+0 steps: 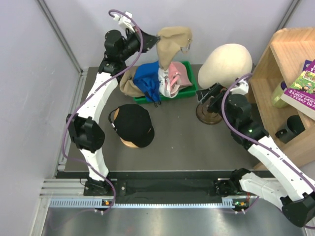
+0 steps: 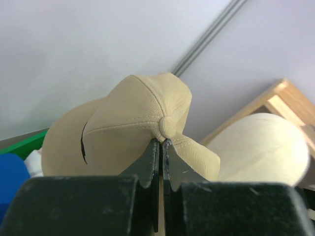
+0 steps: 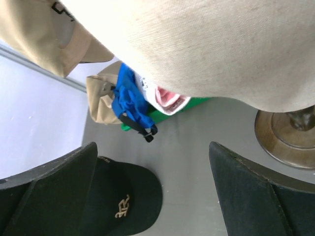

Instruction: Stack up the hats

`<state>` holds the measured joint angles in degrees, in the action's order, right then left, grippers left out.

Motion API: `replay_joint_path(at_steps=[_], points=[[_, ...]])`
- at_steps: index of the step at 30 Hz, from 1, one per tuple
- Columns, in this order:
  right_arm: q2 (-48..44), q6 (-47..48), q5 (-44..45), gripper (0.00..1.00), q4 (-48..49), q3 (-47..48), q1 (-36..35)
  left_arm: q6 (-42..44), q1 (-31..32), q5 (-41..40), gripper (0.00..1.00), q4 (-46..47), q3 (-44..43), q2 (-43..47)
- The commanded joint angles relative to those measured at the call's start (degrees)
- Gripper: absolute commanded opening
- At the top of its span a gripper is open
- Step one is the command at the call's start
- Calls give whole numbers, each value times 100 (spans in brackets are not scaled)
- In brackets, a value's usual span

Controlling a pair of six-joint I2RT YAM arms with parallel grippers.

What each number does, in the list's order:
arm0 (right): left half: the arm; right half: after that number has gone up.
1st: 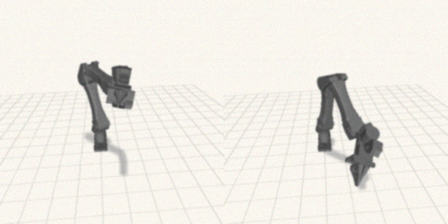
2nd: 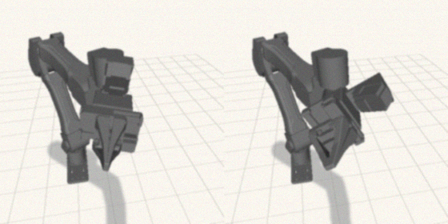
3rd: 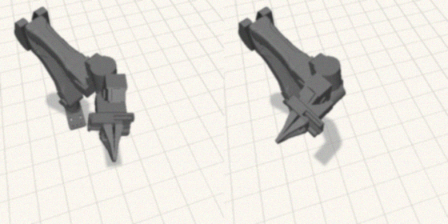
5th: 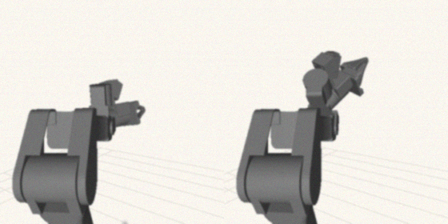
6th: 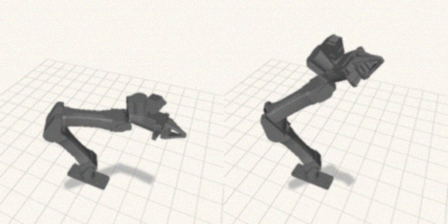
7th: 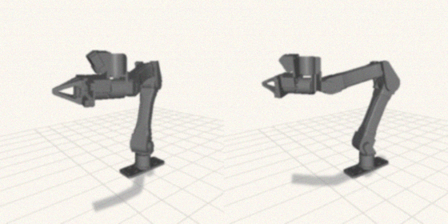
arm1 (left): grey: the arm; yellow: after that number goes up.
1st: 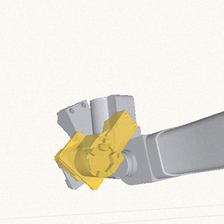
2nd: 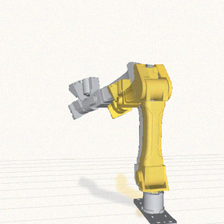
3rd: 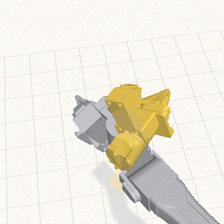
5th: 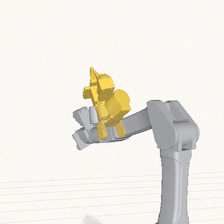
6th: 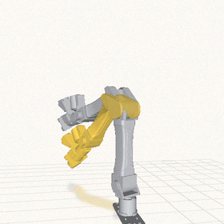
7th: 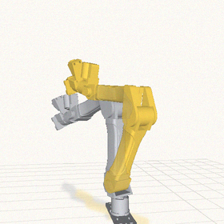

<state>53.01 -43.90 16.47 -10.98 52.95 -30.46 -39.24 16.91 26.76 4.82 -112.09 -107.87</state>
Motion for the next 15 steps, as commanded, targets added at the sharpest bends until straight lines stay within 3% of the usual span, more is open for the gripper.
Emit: replay_joint_path(at_steps=[1, 7, 15], points=[[-291, 48, -249, 95, 253, -39, 75, -320, -21, 635, 0, 722, -217, 775], [-783, -100, -1066, 97, 632, -346, 110, -488, -30, 1628, 0, 924, 564, 1732], [-1977, -2191, -1585, 96, 422, -812, 154, 242, -38, 2964, 0, -156, 1925, 3306]])
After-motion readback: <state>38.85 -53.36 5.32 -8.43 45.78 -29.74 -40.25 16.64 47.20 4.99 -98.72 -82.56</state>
